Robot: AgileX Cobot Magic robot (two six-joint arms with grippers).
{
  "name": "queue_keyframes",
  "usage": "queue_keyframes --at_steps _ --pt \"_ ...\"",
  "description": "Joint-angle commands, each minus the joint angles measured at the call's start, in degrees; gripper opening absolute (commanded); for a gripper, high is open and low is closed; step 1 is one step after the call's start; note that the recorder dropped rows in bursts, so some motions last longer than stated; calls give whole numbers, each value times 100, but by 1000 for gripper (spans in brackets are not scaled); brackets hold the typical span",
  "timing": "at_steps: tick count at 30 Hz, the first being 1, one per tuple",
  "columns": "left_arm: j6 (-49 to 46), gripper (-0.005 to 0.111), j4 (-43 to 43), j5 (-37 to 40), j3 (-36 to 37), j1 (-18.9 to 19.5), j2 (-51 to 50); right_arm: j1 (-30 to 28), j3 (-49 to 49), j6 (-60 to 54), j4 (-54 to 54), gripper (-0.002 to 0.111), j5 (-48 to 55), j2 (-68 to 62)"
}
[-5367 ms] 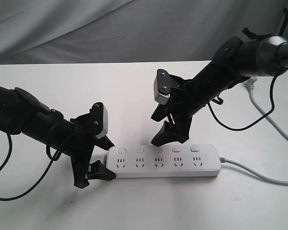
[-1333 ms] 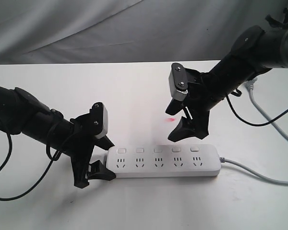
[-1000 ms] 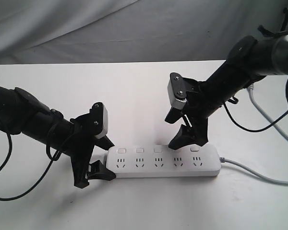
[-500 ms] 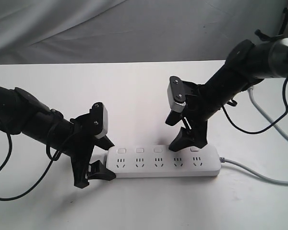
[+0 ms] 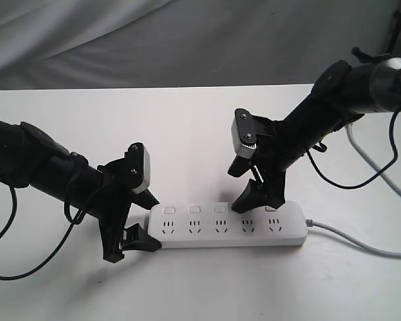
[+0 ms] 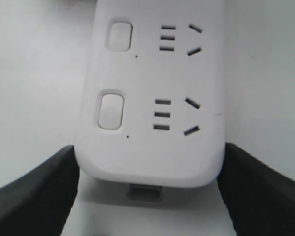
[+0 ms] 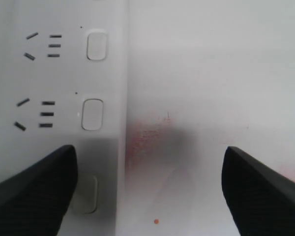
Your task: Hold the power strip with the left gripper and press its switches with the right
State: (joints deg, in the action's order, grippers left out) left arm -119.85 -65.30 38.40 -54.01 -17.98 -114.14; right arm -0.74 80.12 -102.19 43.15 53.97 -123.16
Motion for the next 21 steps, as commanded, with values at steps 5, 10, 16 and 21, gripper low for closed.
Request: queue_keyframes --at_steps 5,10,16,21 --pt "-4 0 -32 -68 -34 -26 -14 -44 -30 -83 123 74 -38 1" --pt "-4 0 -32 -68 -34 -26 -14 -44 -30 -61 144 74 -38 55" --pt "-4 0 -32 -68 -34 -26 -14 -54 -30 -37 145 74 -57 135" --pt "-4 0 -32 -68 -34 -26 -14 -142 -30 34 93 74 -111 135"
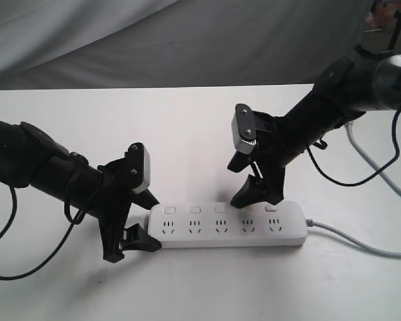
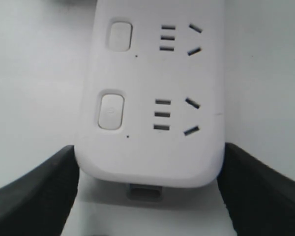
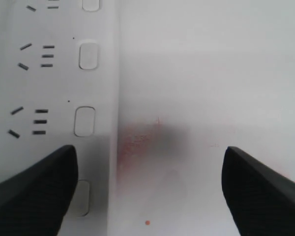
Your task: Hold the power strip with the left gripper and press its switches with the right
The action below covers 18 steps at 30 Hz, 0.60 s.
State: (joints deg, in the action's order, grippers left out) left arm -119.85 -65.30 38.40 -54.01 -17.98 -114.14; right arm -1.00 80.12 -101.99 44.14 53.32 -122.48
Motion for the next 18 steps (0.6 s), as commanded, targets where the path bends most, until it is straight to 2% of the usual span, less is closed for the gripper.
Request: queue_keyframes --at_steps 1,18 --pt "-4 0 -32 -68 -34 -26 -14 -142 -30 14 -6 74 -35 67" --pt "-4 0 -32 -68 -34 -26 -14 -181 -30 11 -234 74 -79 -138"
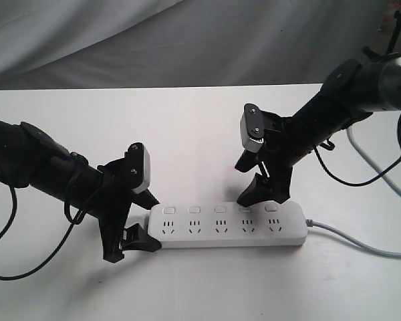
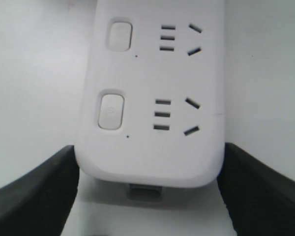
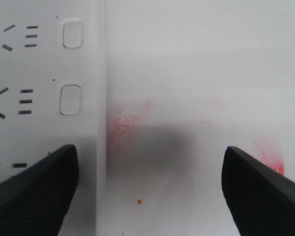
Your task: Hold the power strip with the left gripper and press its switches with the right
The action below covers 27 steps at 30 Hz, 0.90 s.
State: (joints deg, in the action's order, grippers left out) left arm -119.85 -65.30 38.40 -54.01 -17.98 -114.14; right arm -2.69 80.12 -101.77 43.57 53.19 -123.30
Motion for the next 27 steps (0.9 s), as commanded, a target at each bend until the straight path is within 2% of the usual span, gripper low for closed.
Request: queue_keyframes --at_steps 1,17,27 --pt "-4 0 -32 -68 -34 -26 -14 0 -30 -11 -214 74 -65 -59" --pt "-4 0 -32 -68 -34 -26 -14 0 -30 26 -597 74 -252 -307" --pt "-4 0 -32 -68 -34 -26 -14 0 -30 -36 -88 74 -4 -46"
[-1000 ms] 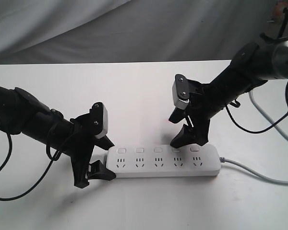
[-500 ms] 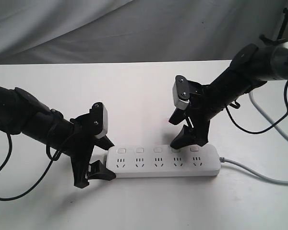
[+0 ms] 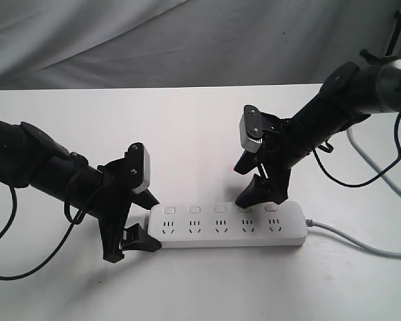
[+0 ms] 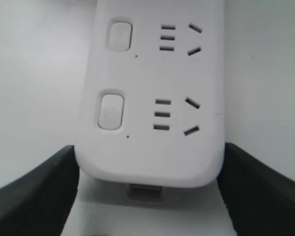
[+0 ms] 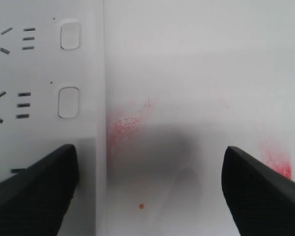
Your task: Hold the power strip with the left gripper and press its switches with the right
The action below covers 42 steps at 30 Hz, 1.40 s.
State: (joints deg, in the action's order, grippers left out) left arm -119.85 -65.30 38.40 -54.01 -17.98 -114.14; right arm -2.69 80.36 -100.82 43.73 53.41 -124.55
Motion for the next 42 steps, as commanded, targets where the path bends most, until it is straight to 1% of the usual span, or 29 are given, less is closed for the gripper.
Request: queue_keyframes --at_steps 1,10,22,31,36,42 --pt "-4 0 -32 -68 -34 -26 -14 0 -55 -159 -18 74 45 141" --pt "-4 0 -32 -68 -34 -26 -14 -11 -55 -182 100 74 351 510" --pt "-4 0 -32 -68 -34 -26 -14 -11 -55 -182 90 74 352 510" --pt "-4 0 -32 -68 -34 -26 -14 -18 -55 -88 -155 74 352 510" --pt "-4 0 -32 -68 -34 -26 -14 -145 -55 -49 -182 74 390 510" --pt "-4 0 -32 -68 -34 -26 -14 -467 -55 -79 -180 74 632 510"
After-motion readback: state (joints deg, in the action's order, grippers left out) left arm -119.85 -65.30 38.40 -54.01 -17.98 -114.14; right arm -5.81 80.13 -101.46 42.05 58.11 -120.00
